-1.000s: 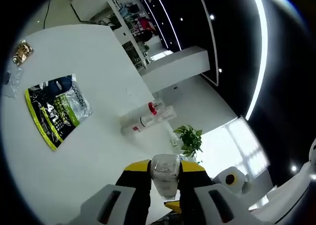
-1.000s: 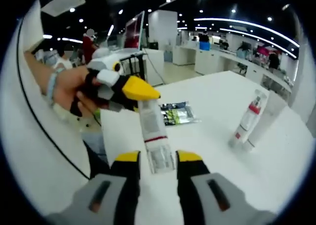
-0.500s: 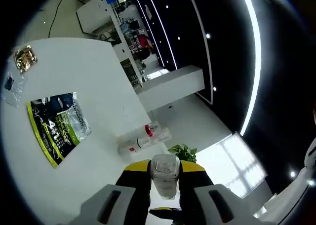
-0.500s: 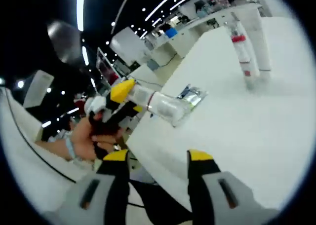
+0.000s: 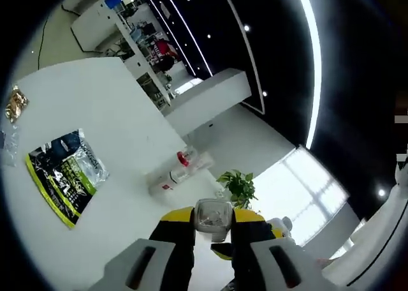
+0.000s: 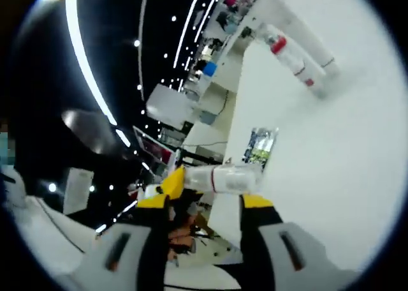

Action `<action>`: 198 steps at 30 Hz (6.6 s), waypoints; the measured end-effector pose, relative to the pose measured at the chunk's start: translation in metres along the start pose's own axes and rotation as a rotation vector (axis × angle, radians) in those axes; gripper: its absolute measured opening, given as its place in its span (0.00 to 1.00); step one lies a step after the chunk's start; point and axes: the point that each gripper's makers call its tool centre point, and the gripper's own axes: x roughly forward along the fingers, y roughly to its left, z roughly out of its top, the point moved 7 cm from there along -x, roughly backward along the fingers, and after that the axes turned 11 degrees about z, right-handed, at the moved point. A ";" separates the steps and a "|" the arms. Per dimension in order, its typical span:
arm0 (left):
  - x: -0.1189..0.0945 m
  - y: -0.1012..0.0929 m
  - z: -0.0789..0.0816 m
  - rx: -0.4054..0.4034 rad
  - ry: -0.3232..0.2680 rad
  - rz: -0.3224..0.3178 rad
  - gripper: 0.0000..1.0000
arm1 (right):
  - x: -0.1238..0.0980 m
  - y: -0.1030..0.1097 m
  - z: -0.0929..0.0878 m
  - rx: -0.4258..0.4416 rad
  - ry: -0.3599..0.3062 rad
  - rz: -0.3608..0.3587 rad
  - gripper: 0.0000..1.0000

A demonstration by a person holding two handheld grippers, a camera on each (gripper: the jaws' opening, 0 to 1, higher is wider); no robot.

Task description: Arrange the skincare products in the storage area until every visible bottle or jar stands upright without overlapping.

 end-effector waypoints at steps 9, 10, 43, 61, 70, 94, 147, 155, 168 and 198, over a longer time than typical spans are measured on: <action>0.003 -0.025 -0.016 0.269 0.042 -0.099 0.19 | -0.013 -0.016 0.013 0.180 -0.167 -0.055 0.42; 0.004 -0.026 -0.018 0.267 0.044 -0.101 0.19 | -0.015 -0.017 0.014 0.205 -0.190 -0.055 0.39; 0.015 -0.012 -0.073 0.301 0.410 -0.035 0.28 | -0.028 0.001 0.034 -0.152 0.027 -0.154 0.18; 0.014 -0.045 -0.080 0.171 0.565 -0.370 0.28 | -0.006 0.053 0.020 -0.503 0.525 0.229 0.18; 0.015 -0.045 -0.066 0.180 0.489 -0.341 0.24 | 0.002 0.045 0.032 -0.490 0.450 0.138 0.21; 0.049 -0.031 -0.022 0.648 0.252 0.047 0.24 | 0.027 0.024 0.027 -0.503 0.233 -0.236 0.21; 0.050 0.026 -0.011 0.418 0.380 0.341 0.31 | -0.017 -0.113 0.144 -0.906 0.189 -0.582 0.19; 0.048 0.020 -0.008 0.421 0.384 0.383 0.30 | -0.011 -0.124 0.149 -1.079 0.207 -0.537 0.19; 0.042 0.008 -0.021 0.422 0.405 0.423 0.30 | -0.014 -0.139 0.152 -1.159 0.100 -0.485 0.19; 0.018 0.017 -0.015 0.399 0.359 0.477 0.29 | -0.005 -0.147 0.155 -1.219 0.108 -0.526 0.20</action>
